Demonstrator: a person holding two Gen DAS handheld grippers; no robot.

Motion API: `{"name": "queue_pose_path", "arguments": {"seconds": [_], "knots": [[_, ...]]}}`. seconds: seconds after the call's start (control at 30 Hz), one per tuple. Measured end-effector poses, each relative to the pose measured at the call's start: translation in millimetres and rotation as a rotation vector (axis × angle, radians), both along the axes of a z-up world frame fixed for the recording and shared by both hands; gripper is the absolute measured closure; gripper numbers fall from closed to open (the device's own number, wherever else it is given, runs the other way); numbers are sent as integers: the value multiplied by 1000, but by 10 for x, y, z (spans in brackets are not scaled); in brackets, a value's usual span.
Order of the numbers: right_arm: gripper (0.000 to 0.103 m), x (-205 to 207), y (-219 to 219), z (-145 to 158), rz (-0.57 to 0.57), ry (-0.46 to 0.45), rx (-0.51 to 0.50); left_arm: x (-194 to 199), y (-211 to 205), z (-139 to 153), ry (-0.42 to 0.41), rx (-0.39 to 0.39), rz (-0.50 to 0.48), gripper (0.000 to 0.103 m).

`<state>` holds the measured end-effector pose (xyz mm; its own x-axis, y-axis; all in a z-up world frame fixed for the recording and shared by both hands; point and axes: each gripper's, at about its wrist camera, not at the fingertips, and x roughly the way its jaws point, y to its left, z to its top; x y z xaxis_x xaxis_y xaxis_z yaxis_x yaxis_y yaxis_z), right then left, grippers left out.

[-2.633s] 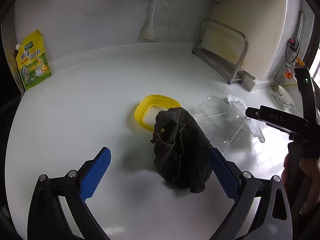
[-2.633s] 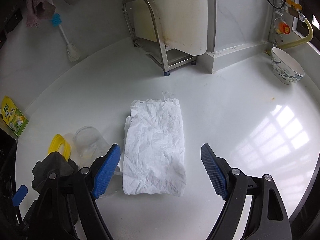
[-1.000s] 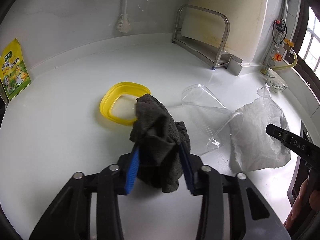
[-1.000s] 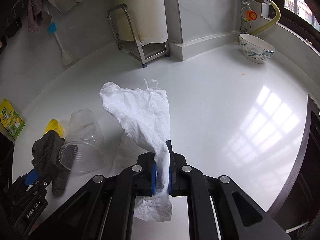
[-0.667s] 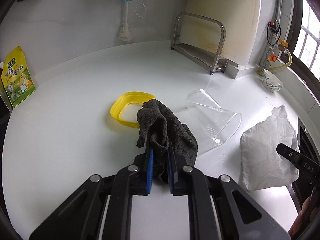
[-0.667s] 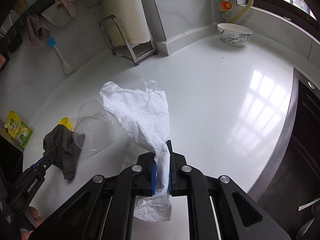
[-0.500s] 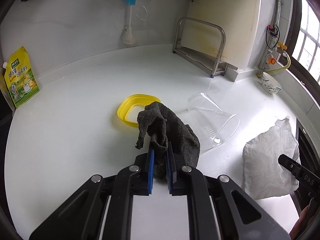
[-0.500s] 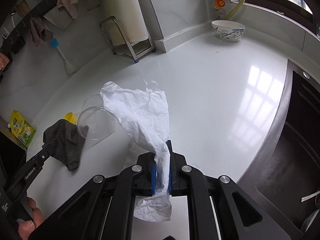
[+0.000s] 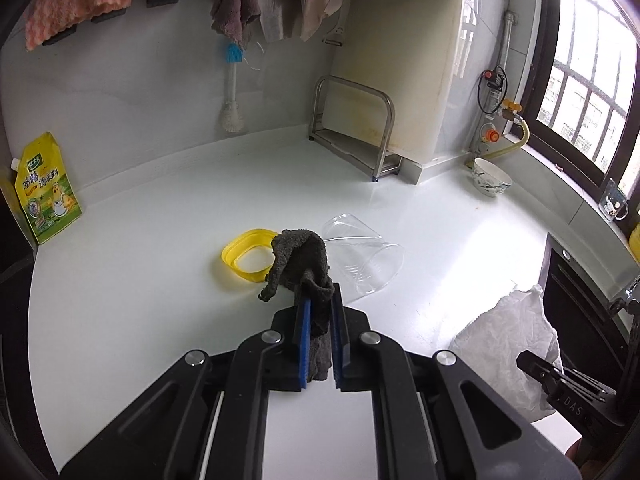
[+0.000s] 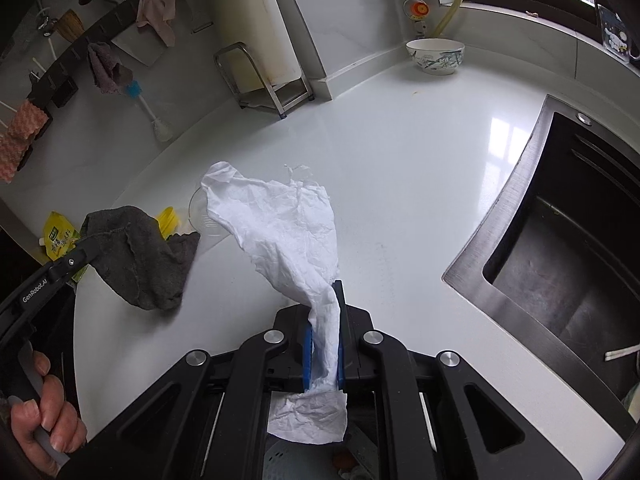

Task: Collect trash
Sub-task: 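Carry the black cloth and white bag over the wastebasket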

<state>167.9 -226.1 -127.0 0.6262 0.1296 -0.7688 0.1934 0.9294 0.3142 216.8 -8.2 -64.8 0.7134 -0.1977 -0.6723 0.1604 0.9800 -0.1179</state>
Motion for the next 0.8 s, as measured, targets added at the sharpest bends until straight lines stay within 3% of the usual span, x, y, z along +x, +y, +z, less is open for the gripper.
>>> {"name": "queue_pose_path", "arguments": {"seconds": [0.37, 0.8], "knots": [[95, -649, -16, 143, -1, -13, 38, -597, 17, 367, -44, 5, -29, 95], [95, -1083, -4, 282, 35, -45, 42, -807, 177, 1046, -166, 2, 5, 95]]}}
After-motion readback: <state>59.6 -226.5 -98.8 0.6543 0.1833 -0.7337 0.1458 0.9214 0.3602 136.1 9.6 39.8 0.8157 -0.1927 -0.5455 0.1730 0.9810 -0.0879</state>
